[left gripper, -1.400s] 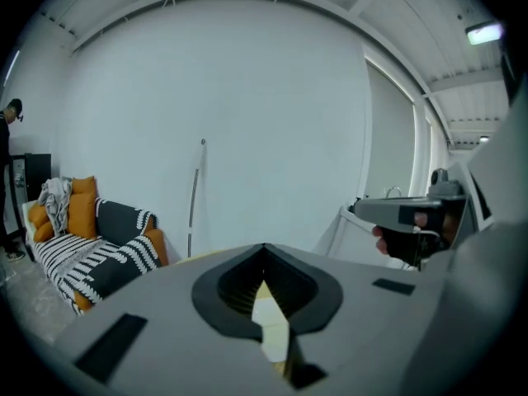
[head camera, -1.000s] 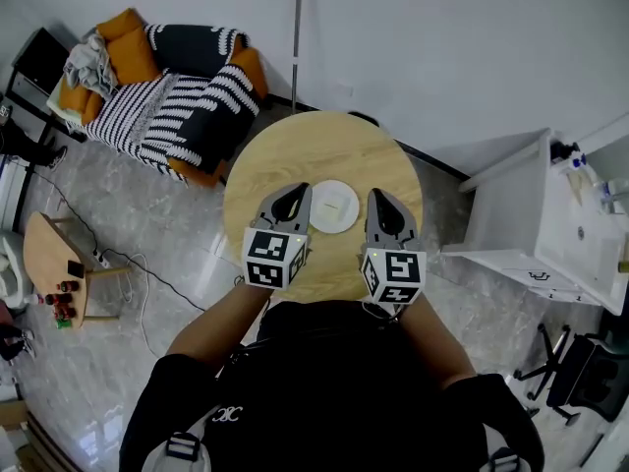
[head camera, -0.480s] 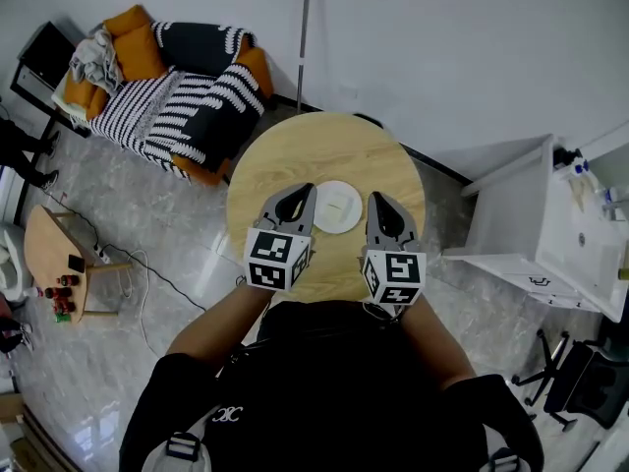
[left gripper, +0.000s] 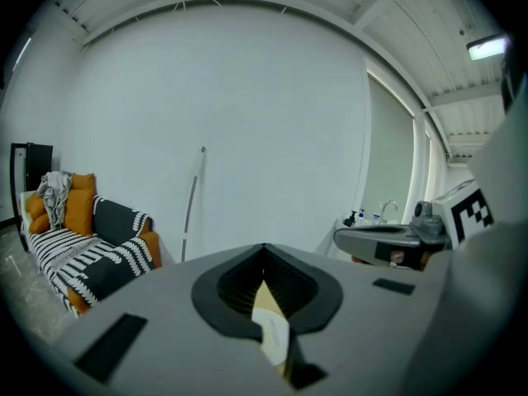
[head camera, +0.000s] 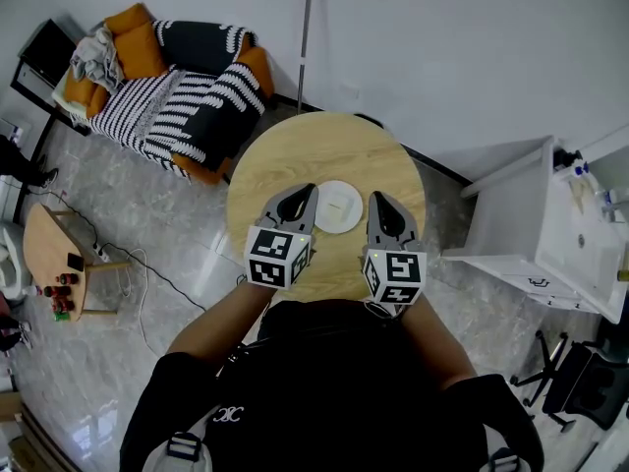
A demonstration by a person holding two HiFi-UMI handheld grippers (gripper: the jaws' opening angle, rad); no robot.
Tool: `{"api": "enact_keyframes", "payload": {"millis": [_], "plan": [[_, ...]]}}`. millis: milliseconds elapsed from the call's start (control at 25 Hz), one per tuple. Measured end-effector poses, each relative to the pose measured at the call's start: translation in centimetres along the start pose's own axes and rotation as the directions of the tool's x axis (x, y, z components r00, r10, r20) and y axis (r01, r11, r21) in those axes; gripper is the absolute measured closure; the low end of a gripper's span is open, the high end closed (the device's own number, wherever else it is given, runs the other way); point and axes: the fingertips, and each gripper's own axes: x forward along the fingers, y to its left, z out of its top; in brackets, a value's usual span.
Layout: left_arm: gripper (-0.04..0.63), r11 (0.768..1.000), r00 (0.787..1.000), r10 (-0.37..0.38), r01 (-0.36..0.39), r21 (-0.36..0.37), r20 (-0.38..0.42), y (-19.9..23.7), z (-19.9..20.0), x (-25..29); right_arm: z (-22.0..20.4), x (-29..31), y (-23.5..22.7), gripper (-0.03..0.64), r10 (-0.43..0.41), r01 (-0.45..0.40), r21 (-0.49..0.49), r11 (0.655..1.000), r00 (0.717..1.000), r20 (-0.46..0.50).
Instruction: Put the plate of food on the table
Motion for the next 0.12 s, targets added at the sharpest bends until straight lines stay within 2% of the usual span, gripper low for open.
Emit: {"api": "enact_keyframes", "payload": {"millis": [120], "plan": [[0.588,1.000,1.000,-0.005,0.006,-0.003,0.017,0.07,0.30,0.12,0.17,0.24,-0.10,0.611,0.000,0.000,-0.001,1.000,1.000,0.002]]}}
